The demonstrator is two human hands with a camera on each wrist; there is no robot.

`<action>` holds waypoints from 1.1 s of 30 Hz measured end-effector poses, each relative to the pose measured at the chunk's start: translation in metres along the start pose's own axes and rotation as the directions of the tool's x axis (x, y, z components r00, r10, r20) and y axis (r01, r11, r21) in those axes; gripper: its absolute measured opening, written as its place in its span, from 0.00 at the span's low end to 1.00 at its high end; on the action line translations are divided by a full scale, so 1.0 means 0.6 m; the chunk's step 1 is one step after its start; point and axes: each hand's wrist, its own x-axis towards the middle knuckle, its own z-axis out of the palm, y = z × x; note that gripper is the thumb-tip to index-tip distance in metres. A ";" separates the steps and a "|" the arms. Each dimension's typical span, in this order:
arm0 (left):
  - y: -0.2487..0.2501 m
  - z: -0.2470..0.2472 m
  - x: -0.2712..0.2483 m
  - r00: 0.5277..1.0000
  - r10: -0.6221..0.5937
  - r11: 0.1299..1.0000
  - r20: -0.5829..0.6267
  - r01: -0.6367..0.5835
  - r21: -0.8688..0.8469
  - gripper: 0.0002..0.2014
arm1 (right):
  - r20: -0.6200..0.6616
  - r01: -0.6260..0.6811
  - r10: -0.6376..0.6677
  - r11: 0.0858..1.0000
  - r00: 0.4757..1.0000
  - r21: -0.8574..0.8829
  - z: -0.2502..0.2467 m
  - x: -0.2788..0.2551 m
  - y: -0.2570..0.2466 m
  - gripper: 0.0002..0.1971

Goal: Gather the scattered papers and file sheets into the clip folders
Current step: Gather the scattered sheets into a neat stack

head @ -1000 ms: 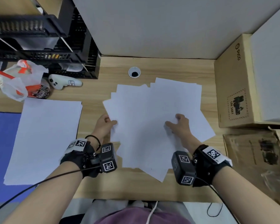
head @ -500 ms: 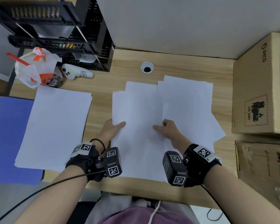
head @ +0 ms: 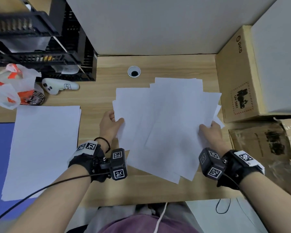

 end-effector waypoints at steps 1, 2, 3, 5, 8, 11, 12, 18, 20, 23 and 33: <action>0.003 0.006 0.001 1.000 -0.012 1.000 0.020 0.013 -0.011 0.26 | 0.020 0.022 -0.022 1.000 1.000 -0.022 0.003 0.001 0.011 0.08; 0.004 0.012 0.002 0.999 -0.030 0.999 0.039 0.030 -0.019 0.29 | 0.044 0.045 -0.042 0.997 0.998 -0.059 0.007 0.000 0.018 0.07; 0.005 0.018 0.004 0.997 -0.053 0.998 0.061 0.054 -0.020 0.32 | 0.075 0.068 -0.061 0.993 0.995 -0.093 0.013 0.008 0.030 0.10; 0.005 0.031 0.006 0.991 -0.084 0.996 0.103 0.086 -0.023 0.36 | 0.139 0.109 -0.090 0.985 0.986 -0.133 0.025 0.008 0.037 0.19; 0.002 0.046 0.010 0.989 -0.088 0.994 0.120 0.096 -0.059 0.38 | 0.184 0.136 -0.114 0.984 0.976 -0.113 0.028 -0.028 0.002 0.20; -0.001 0.052 0.010 0.999 -0.006 1.000 0.038 0.006 0.013 0.36 | 0.153 0.061 -0.059 0.998 0.986 -0.008 0.022 -0.037 -0.009 0.16; -0.002 0.052 0.009 0.999 0.041 0.997 0.004 -0.041 0.061 0.31 | 0.111 0.037 -0.041 0.998 0.993 0.040 0.017 -0.035 -0.007 0.15; 0.012 0.067 -0.011 0.986 0.032 0.989 0.166 -0.055 0.138 0.25 | 0.030 0.009 -0.010 1.000 1.000 0.008 0.002 0.022 0.031 0.26; 0.017 0.075 -0.013 0.984 0.011 0.992 0.177 -0.034 0.124 0.27 | 0.052 0.005 -0.005 1.000 0.999 -0.002 0.010 0.038 0.047 0.29; 0.029 0.088 -0.017 0.972 -0.033 0.993 0.234 0.004 0.121 0.30 | 0.070 0.018 -0.021 0.999 0.997 0.043 0.018 -0.002 0.019 0.21; 0.029 0.116 -0.038 0.915 -0.092 0.989 0.394 0.039 0.140 0.31 | 0.038 -0.122 0.116 0.903 0.992 0.413 0.045 -0.049 0.052 0.25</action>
